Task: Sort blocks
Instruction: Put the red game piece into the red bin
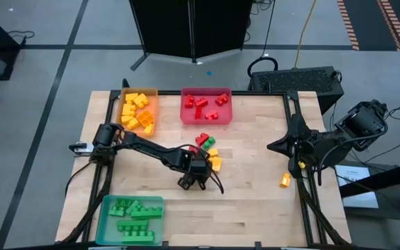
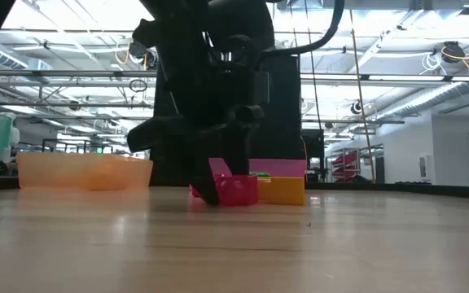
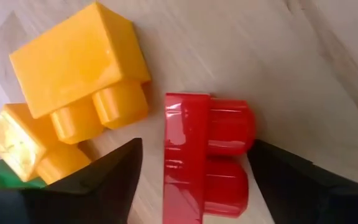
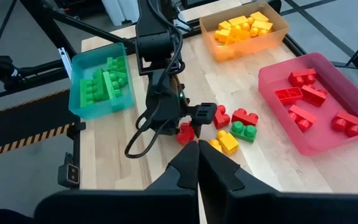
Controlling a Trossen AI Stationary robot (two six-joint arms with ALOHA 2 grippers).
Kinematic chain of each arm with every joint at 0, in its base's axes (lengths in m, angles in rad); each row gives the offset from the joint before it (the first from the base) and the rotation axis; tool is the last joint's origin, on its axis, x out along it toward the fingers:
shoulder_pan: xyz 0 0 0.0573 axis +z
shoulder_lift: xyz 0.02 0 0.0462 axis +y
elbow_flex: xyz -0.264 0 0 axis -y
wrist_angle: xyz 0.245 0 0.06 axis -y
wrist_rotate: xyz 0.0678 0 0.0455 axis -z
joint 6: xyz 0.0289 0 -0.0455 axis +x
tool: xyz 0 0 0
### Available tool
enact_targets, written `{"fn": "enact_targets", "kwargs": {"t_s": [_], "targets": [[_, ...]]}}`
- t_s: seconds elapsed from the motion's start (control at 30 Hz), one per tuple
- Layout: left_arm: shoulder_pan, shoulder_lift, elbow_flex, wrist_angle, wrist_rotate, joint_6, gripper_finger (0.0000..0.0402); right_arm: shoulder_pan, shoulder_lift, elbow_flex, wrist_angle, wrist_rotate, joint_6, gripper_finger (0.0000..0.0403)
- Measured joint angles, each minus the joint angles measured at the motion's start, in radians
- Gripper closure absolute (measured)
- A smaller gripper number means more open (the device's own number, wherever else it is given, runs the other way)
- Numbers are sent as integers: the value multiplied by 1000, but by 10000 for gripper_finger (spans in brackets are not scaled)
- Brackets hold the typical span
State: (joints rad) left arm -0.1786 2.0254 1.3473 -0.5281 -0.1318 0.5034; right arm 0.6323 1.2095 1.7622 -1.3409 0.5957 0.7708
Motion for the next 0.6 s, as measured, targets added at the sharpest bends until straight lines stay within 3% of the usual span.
{"fn": "enact_targets", "kwargs": {"t_s": [0.27,0.6], "targets": [[0,8,0,-10,20,-144,235,0,0,0,0,0,0,403],[10,-71,-4,-48,22,-416,242,0,0,0,0,0,-4,403]]}}
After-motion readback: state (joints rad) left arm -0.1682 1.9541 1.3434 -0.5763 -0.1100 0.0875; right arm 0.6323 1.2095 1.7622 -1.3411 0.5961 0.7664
